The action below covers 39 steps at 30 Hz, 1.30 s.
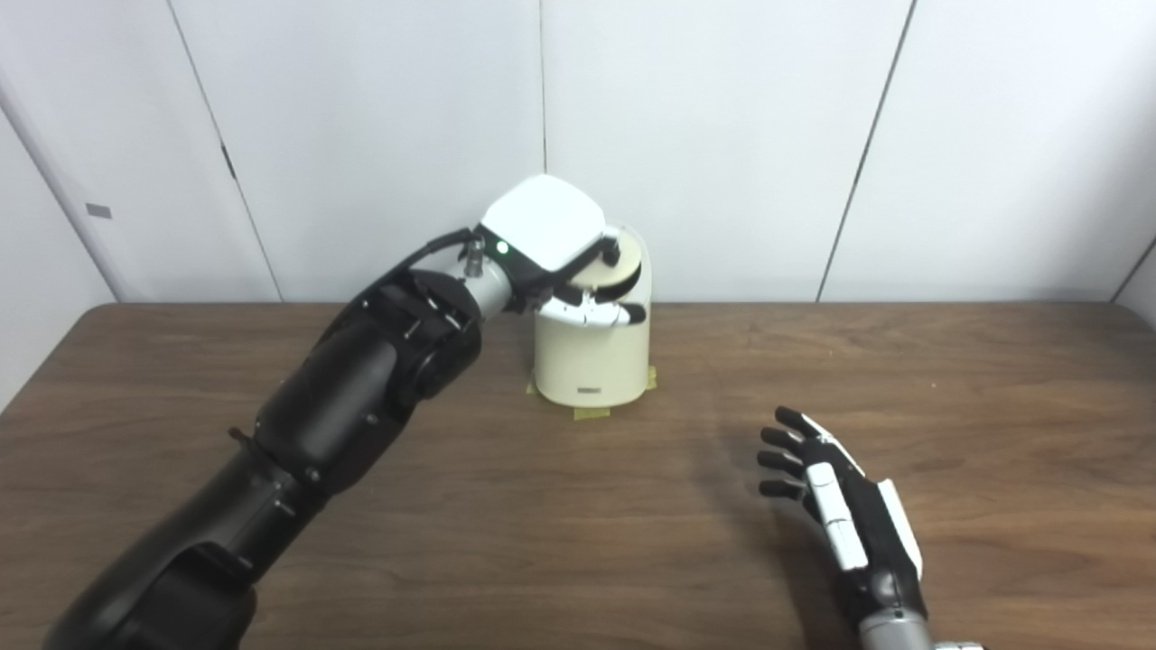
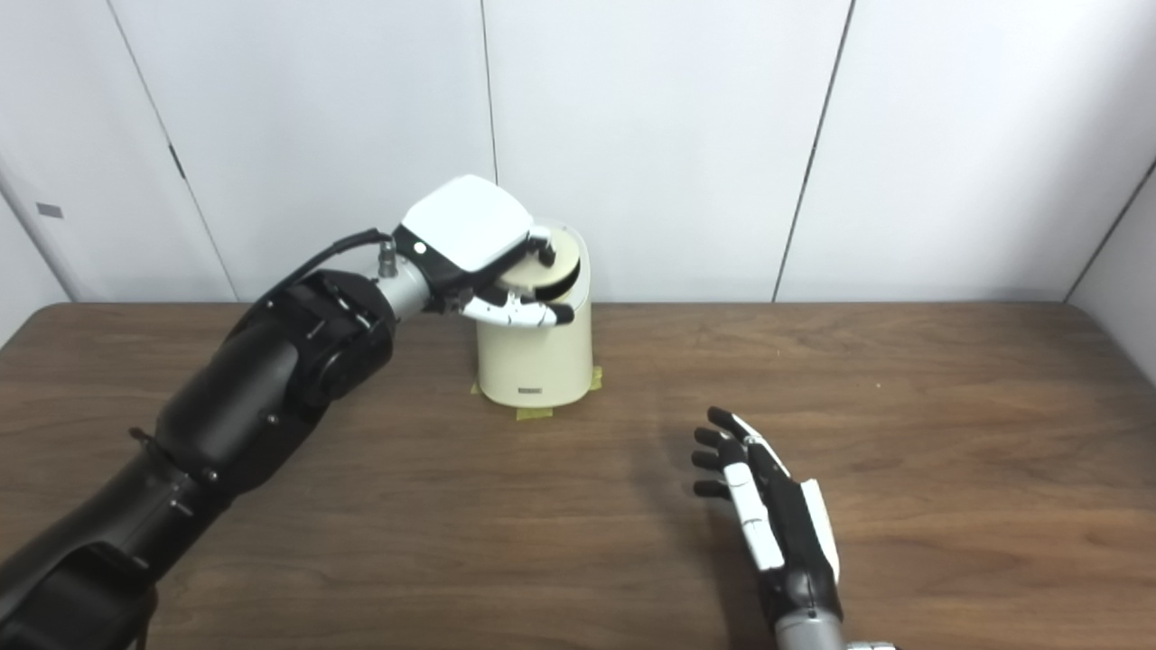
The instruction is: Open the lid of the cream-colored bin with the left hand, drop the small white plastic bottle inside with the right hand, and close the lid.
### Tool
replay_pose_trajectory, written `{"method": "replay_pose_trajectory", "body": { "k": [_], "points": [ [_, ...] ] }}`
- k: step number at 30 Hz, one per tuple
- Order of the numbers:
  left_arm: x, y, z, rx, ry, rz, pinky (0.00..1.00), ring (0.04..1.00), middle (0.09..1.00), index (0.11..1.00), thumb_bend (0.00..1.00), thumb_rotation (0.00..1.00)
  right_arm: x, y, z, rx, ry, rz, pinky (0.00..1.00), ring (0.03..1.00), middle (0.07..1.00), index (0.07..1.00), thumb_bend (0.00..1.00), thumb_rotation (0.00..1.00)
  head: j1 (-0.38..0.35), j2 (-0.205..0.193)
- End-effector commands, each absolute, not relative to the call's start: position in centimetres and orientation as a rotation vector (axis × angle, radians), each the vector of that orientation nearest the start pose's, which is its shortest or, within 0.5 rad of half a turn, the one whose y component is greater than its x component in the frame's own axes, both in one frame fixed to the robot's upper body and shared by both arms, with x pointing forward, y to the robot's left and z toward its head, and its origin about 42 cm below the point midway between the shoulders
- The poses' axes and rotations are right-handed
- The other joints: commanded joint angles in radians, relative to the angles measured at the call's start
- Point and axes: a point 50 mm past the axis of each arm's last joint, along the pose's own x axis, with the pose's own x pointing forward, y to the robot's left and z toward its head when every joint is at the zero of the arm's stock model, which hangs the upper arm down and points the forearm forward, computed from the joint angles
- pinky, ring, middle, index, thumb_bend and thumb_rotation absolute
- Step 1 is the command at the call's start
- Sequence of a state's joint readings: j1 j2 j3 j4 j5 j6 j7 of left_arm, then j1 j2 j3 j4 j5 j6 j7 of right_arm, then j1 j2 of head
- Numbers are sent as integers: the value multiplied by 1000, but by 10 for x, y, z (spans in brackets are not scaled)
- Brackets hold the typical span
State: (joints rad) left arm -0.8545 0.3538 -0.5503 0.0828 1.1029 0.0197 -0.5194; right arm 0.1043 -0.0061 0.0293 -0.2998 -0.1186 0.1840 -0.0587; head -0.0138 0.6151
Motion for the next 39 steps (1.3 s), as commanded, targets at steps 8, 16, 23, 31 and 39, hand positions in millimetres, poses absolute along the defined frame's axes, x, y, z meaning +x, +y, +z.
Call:
{"method": "replay_pose_trajectory", "body": {
  "k": [8,16,23,31,39],
  "points": [
    [450,122,325,1844,-392,-489,863,869,853,843,640,1000,239,-217,149,-109,-63,-97,638,744,780,840,497,888,1,15],
    [449,127,312,1849,-327,-519,912,900,887,879,644,1000,241,-215,149,-110,-65,-103,621,730,766,834,487,850,-6,20],
    [445,129,301,1870,-319,-543,945,927,906,900,647,1000,242,-215,150,-108,-62,-104,628,735,768,835,475,850,-9,21],
    [441,126,289,1891,-286,-611,953,924,900,886,663,1000,242,-215,151,-104,-64,-101,626,739,771,834,483,851,-9,28],
    [435,126,301,1870,-288,-615,969,926,897,880,672,1000,242,-215,154,-102,-52,-111,635,746,775,836,466,844,-9,34]
  ]
}}
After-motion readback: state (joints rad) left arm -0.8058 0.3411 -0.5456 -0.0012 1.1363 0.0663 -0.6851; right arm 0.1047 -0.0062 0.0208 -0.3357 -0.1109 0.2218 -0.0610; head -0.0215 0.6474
